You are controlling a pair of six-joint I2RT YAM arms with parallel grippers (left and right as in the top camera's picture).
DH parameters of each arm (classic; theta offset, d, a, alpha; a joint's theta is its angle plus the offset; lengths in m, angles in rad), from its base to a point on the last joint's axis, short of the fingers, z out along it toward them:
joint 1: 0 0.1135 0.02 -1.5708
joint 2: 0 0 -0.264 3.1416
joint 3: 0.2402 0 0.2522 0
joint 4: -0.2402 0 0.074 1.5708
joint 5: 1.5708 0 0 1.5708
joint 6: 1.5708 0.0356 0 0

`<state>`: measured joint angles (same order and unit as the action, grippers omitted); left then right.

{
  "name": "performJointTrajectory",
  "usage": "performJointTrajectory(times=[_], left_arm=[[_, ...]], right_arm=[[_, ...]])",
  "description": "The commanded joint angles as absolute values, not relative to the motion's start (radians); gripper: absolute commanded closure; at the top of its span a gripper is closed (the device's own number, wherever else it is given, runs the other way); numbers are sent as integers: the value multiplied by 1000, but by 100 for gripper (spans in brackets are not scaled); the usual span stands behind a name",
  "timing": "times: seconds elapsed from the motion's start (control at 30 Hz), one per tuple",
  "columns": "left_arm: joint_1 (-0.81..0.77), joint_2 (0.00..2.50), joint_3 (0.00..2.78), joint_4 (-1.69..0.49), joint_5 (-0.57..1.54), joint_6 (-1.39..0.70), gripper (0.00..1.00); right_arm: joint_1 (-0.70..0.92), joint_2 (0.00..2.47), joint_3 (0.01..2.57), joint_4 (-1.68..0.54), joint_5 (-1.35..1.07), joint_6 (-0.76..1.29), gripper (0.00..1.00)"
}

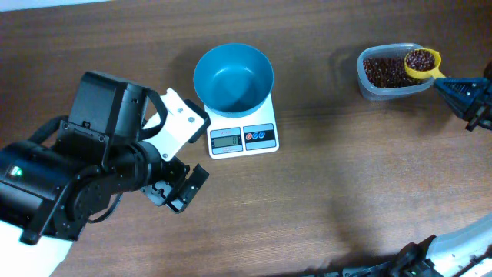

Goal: Scoop item into bowl and weigh 50g on scale
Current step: 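Lift the filled scoop and carry it toward the teal bowl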

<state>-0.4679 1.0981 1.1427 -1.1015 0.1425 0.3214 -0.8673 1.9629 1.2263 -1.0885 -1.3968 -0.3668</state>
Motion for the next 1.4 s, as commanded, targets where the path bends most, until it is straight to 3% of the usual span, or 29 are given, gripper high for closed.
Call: performJointTrajectory(times=[0.0, 0.27, 0.73, 1.37], left_arm=[[-462, 1098, 1157, -1100, 153, 315, 1], [-462, 1098, 1157, -1100, 153, 315, 1], [-462, 1098, 1157, -1100, 153, 315, 1], [-462, 1098, 1157, -1100, 153, 315, 1]], right_arm=[[-870, 1970, 1221, -1087, -1494, -389, 96], [-851, 1970, 1221, -1112, -1552, -389, 96], [-495, 1970, 1221, -1112, -1552, -385, 96], [-208, 1970, 1223, -1111, -1552, -384, 96]])
